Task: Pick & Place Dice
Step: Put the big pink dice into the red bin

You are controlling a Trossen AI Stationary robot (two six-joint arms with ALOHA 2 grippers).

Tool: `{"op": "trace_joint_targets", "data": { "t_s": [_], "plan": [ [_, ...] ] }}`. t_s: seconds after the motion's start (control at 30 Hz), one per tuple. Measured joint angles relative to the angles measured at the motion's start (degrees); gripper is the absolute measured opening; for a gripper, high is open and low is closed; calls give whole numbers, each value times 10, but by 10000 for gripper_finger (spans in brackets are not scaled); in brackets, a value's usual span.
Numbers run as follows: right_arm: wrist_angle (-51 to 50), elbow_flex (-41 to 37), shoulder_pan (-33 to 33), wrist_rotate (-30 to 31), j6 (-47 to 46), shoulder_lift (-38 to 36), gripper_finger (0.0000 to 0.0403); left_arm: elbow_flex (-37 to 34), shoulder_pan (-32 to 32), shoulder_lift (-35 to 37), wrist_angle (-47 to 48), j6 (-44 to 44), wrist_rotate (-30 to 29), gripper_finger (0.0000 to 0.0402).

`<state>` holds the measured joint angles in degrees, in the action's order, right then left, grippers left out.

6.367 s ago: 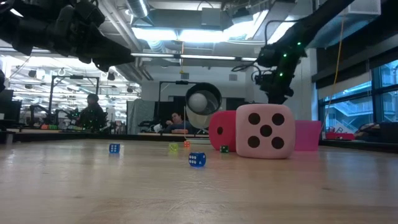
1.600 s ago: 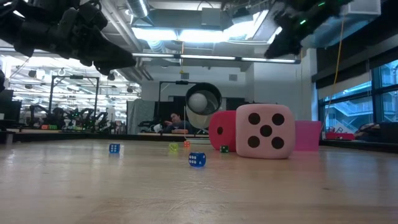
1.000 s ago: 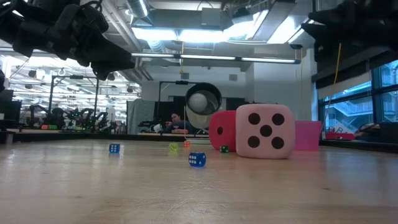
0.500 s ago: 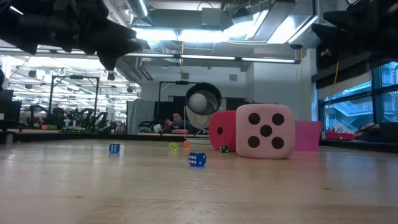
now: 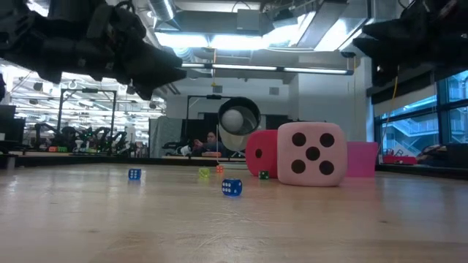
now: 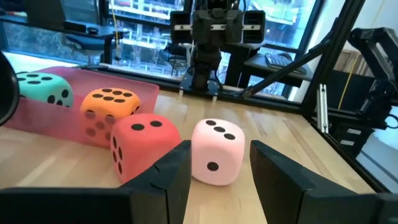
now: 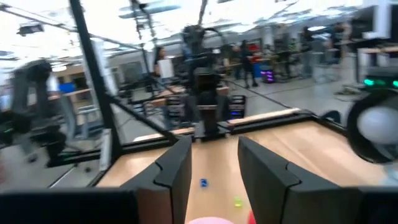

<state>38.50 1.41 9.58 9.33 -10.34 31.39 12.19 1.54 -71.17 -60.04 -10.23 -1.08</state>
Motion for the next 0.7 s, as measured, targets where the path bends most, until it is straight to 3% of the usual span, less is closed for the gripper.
{"op": "trace_joint_targets", "data": {
  "t_s": [0.13,0.33,0.5,0.6,0.7],
  "plan": [
    [-8,0,0,28,-12,24,132,0,0,-58,-66,0,0,157],
    [-14,0,0,14,-6,50,132,2,0,-124,-142,0,-11,157],
    [6,19,0,4,76,60,132,33,10,-167,-151,0,-17,157],
    [-55,77,0,3,130,79,132,62,30,-190,-134,0,31,157],
    [-194,154,-1,9,169,115,132,90,47,-207,-100,-1,69,157]
  ]
}}
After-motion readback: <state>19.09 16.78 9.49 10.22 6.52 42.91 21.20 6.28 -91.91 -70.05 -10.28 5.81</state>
